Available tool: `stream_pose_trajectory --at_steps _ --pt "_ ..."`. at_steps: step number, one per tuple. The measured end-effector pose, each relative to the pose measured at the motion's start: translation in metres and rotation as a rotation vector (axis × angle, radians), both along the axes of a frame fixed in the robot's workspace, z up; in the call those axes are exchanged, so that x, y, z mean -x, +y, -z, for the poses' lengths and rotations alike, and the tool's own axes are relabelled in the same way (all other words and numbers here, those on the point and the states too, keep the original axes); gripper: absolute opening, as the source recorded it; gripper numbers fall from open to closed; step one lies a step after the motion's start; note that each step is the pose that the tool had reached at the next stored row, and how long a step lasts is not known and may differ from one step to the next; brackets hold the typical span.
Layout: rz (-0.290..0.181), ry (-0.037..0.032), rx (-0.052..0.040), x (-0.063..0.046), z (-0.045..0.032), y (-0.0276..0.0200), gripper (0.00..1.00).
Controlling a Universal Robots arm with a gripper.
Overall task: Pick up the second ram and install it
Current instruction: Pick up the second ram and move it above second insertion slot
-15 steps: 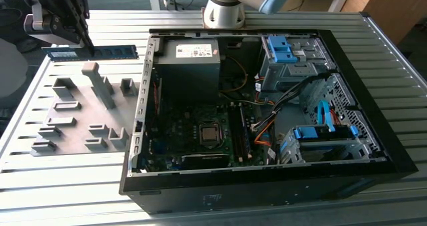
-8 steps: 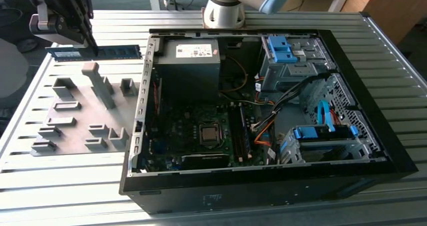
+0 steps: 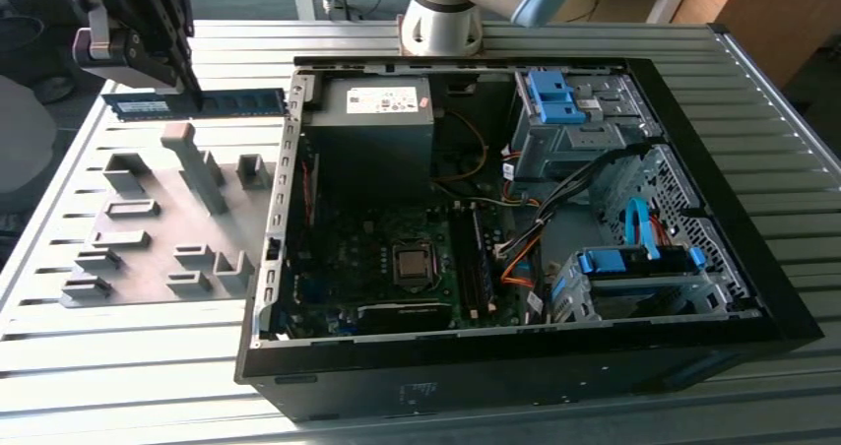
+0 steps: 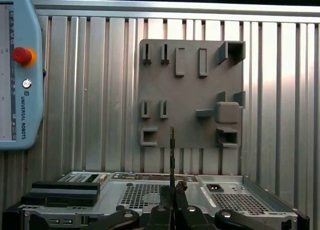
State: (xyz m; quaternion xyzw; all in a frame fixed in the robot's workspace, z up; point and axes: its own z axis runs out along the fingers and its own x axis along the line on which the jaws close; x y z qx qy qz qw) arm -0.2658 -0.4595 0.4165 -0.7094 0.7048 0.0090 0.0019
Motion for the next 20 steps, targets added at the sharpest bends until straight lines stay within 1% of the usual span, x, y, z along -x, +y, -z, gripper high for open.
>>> stream_pose_trajectory --at_steps 20 --pt "0.000 0.0001 0.0001 -0.019 0.0002 0.0000 0.14"
